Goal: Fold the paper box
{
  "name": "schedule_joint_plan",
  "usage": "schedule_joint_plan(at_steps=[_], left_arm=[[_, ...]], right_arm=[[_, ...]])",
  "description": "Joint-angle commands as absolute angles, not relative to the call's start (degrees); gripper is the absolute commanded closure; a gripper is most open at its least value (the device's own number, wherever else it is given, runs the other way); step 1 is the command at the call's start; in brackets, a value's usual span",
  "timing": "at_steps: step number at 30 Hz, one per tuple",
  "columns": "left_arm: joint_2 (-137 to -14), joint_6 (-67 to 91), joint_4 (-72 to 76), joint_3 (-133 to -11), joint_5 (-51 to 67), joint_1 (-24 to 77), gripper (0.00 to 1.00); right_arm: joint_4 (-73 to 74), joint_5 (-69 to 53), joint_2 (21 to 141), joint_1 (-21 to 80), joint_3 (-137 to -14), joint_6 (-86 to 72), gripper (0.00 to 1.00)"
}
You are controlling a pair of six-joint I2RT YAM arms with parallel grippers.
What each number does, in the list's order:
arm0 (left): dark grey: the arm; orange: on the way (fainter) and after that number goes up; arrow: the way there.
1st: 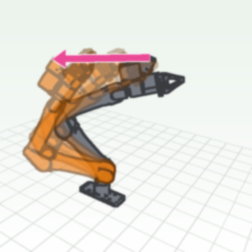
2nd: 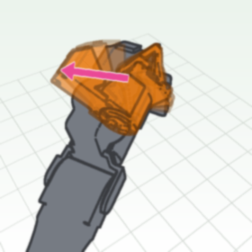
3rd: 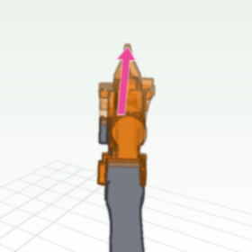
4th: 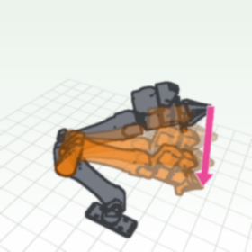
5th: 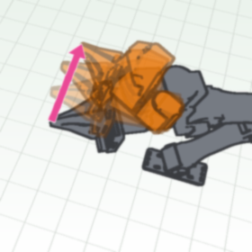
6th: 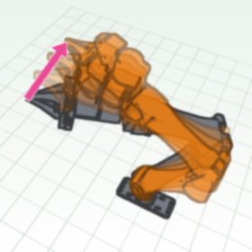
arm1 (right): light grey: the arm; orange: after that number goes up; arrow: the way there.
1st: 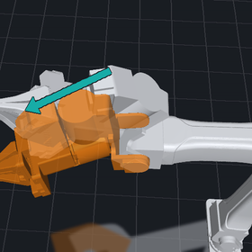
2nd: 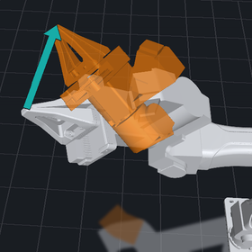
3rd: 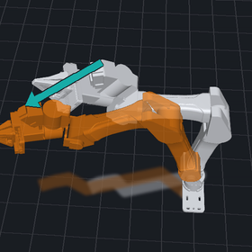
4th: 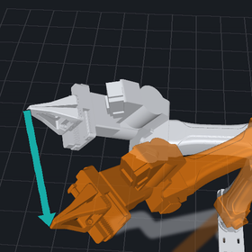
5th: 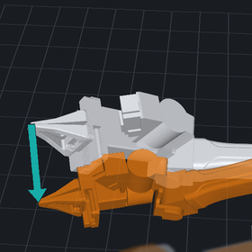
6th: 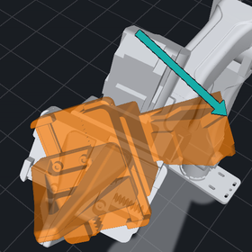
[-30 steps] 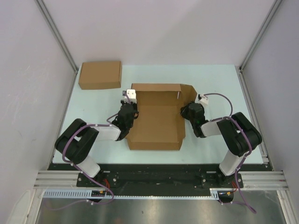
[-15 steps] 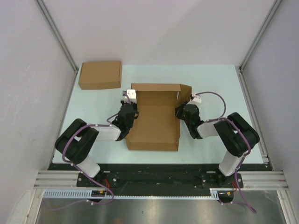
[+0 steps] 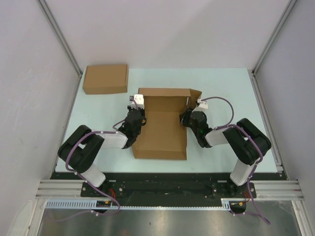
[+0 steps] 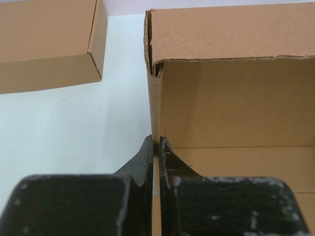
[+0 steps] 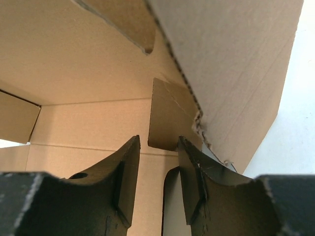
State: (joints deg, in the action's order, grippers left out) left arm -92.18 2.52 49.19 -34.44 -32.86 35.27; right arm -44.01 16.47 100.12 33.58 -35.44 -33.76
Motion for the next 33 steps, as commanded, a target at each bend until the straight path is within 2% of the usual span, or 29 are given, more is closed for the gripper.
schedule_joint_plan(at_steps=[1,4,11,15,18,24,33], left_arm=[[-90.35,1.06,51.77,-34.01,-33.49,36.3,1.0],[-90.35,0.7,51.77,-34.01,-34.28,36.3,1.0],[-90.7,0.17,52.03,-34.19,-35.07,36.21,1.0],[-90.79,0.18,52.21,-34.1,-35.24,36.3,1.0],[-90.62,0.18,52.29,-34.01,-35.07,36.3,1.0],[-90.61,0.18,52.21,-33.93,-34.72,36.21,1.0],[-90.79,0.17,52.03,-34.19,-33.58,36.3,1.0]], right_arm=[[-42.72,14.67,99.41,34.45,-36.21,-32.7,0.58],[-38.96,15.82,92.57,34.72,-35.51,-29.46,0.56],[-24.36,13.89,74.64,34.36,-37.27,-22.78,0.43],[-17.41,16.85,64.19,33.23,-37.18,-21.36,0.42],[-14.94,19.24,61.18,28.76,-36.92,-22.4,0.43],[-18.0,14.88,66.08,14.88,-36.12,-31.45,0.47],[-35.84,3.7,85.59,8.27,-38.58,-36.56,0.55]])
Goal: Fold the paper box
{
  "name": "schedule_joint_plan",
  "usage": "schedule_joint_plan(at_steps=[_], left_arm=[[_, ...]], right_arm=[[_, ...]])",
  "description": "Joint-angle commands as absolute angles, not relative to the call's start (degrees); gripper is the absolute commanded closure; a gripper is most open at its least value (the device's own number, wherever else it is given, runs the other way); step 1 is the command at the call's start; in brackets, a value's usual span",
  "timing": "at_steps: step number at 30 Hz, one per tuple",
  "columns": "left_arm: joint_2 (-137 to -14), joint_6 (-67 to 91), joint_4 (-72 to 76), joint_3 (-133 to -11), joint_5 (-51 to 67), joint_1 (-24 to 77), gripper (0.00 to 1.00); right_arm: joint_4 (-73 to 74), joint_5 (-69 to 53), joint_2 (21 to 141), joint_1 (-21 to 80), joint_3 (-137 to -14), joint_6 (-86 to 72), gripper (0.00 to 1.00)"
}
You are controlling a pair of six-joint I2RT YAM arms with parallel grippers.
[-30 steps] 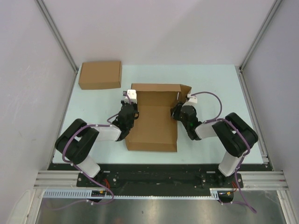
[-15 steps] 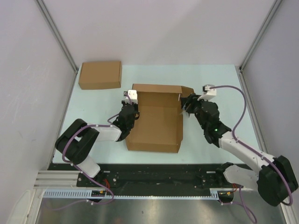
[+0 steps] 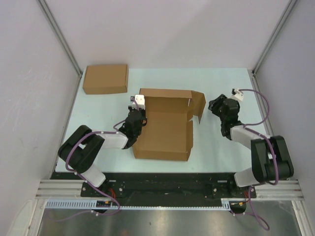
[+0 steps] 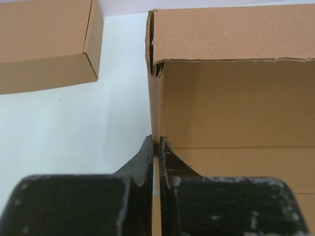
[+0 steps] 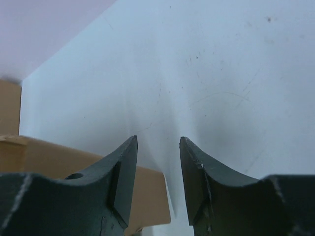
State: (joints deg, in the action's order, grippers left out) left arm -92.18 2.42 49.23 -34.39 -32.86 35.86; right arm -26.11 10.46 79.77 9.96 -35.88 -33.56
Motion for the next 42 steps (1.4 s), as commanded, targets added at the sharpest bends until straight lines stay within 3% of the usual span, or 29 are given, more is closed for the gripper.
schedule_joint_plan(at_steps=[1,9,26,37,42], left_arm=[[-90.79,0.18,51.94,-34.28,-33.49,36.21,1.0],[-90.79,-1.58,52.03,-34.28,-32.34,36.3,1.0],[-91.05,-2.37,52.21,-34.54,-31.55,36.39,1.0],[-90.62,-2.55,50.46,-34.72,-31.38,36.74,1.0],[-90.0,-0.97,47.29,-35.51,-30.85,36.74,1.0]], right_arm=[[-37.69,2.47,87.0,7.91,-38.67,-36.48,0.55],[-50.18,-11.42,97.82,6.68,-39.11,-38.58,0.56],[-50.1,-17.84,92.73,12.21,-37.35,-34.28,0.56],[-40.71,-14.33,88.25,9.5,-37.09,-33.22,0.53],[-30.35,-6.43,76.93,10.01,-36.74,-30.42,0.51]])
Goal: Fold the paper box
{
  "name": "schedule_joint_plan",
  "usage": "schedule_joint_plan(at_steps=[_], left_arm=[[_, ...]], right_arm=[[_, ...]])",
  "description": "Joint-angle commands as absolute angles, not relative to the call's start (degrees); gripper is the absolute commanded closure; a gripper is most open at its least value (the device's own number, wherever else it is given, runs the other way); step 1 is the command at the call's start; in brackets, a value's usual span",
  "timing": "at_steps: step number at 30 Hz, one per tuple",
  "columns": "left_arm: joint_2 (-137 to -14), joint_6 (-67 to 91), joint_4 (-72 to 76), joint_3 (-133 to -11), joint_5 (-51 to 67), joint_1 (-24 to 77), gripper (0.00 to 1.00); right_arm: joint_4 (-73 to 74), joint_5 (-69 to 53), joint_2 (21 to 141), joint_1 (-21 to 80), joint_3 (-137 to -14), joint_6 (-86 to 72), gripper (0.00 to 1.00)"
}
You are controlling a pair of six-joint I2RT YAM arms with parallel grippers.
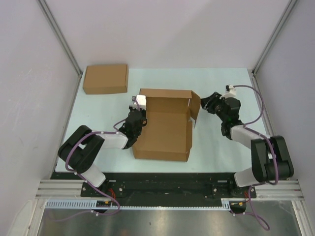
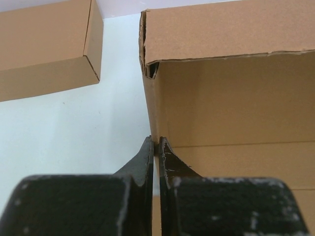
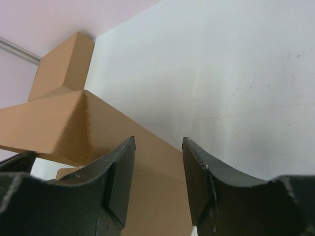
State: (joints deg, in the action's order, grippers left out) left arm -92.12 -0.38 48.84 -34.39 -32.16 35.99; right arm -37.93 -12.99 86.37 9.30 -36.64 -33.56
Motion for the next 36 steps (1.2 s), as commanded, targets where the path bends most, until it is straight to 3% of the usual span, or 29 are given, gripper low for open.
schedule_joint_plan(at_steps=[1,5,9,15,21,36], left_arm=[[-90.0,-0.62,46.59,-35.59,-31.11,36.74,1.0],[-90.35,2.1,43.6,-36.65,-32.43,36.65,1.0],[-90.18,3.95,41.84,-36.65,-34.01,36.74,1.0],[-89.39,5.1,40.78,-36.65,-34.89,37.0,1.0],[-88.07,5.54,40.52,-35.51,-35.68,37.62,1.0],[-86.92,6.94,39.99,-35.24,-35.86,38.06,1.0]], right_arm=[[-25.62,-4.41,74.29,11.5,-36.74,-29.63,0.5],[-13.91,2.98,64.0,14.67,-36.74,-27.34,0.47],[-4.33,3.69,53.12,20.55,-33.67,-25.67,0.51],[-7.8,3.17,45.18,31.28,-20.58,-30.05,0.65],[-10.63,7.47,47.37,36.91,-15.03,-33.22,0.81],[-7.74,10.73,60.45,31.64,-11.95,-46.83,0.91]])
